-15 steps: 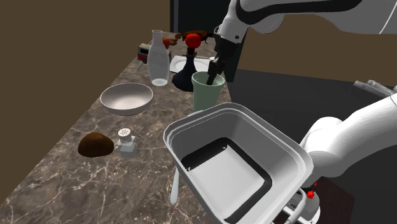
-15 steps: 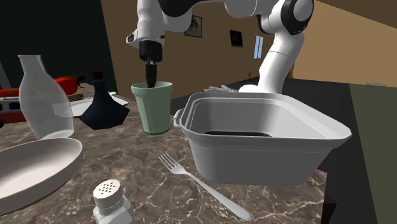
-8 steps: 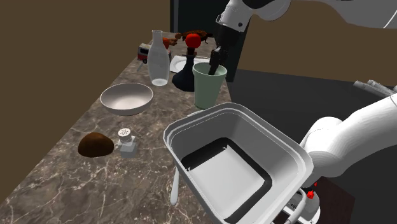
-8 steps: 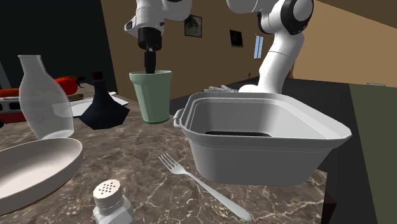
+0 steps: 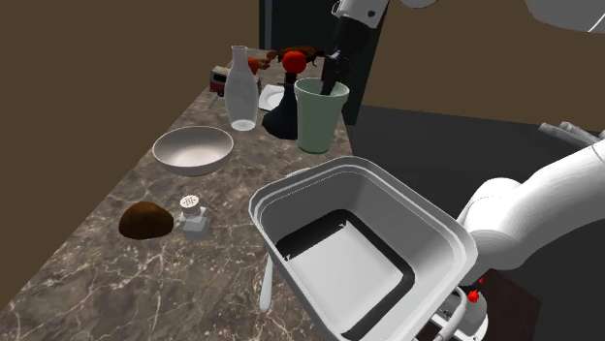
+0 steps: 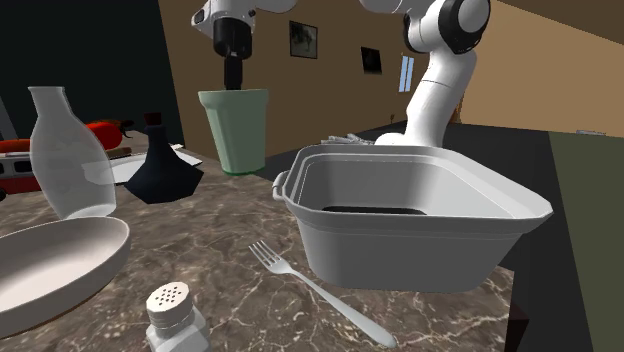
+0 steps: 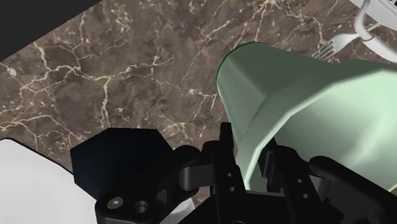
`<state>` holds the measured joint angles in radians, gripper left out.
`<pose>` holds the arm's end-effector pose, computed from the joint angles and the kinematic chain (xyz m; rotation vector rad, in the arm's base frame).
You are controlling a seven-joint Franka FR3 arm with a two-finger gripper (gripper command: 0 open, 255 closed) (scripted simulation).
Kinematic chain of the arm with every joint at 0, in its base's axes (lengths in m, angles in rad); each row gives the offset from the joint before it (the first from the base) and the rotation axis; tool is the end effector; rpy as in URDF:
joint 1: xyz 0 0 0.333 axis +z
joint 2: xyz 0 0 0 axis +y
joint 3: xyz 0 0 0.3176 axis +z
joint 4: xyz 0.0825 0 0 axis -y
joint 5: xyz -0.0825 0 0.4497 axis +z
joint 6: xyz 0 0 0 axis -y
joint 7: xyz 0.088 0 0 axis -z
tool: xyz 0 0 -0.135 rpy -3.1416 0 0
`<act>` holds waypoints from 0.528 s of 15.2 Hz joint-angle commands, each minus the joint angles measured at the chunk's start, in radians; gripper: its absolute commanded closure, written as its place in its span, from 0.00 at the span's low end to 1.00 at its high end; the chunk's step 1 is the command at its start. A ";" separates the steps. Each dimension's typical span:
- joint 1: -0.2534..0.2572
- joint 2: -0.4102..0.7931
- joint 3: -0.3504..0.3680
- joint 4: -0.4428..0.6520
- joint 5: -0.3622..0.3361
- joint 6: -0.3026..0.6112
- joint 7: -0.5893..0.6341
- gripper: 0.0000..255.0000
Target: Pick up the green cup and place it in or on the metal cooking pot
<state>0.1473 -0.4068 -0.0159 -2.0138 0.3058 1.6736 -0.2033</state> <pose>0.4903 0.1018 0.6007 -2.7958 -0.4431 -0.1098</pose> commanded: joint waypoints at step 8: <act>0.001 0.033 -0.008 0.154 -0.004 -0.116 0.029 1.00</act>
<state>0.1480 -0.3809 -0.0226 -1.8811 0.3023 1.5701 -0.1768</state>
